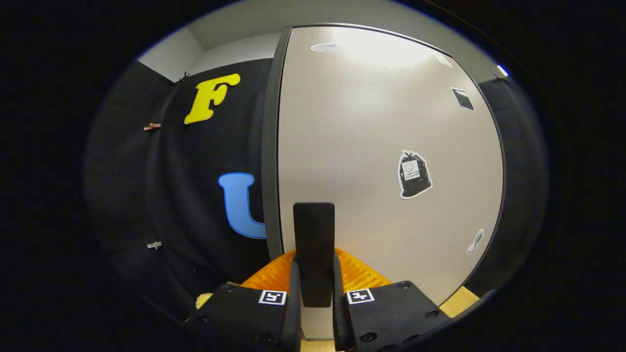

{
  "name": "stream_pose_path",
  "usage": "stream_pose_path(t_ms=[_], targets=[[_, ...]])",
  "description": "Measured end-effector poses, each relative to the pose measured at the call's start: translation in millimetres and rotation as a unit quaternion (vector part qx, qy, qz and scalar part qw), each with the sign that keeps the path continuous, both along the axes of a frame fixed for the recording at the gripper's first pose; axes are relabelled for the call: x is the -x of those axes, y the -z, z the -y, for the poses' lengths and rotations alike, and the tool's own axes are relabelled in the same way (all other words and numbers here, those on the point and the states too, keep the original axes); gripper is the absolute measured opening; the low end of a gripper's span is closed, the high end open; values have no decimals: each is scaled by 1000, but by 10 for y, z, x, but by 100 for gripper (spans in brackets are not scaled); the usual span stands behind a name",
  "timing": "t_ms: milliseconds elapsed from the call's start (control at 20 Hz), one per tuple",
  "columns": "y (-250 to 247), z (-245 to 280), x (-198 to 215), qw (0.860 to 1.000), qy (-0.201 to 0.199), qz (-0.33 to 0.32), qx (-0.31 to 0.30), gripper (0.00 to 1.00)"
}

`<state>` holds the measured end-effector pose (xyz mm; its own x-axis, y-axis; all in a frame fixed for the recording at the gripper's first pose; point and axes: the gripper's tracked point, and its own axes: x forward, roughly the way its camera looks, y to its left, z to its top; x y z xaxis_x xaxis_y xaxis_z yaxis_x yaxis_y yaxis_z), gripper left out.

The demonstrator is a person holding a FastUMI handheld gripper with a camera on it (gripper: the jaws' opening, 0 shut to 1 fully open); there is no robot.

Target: Open the shoe cabinet door, grab the shoes and put them into the shoe cabinet, then close the shoe cabinet door.

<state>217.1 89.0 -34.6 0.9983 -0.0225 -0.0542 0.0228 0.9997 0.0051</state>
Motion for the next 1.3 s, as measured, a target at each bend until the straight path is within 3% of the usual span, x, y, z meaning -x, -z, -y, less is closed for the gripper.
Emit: stream_pose_path(t_ms=[200,700,1000,1300], targets=[[-39,-22,189,1000,-16,3,-6,30],[-320,152,1177,996,-88,-8,-32,30],[-370,602,1748,991,-132,-8,-30,30],[-428,1096,2136,989,-148,-8,-12,29]])
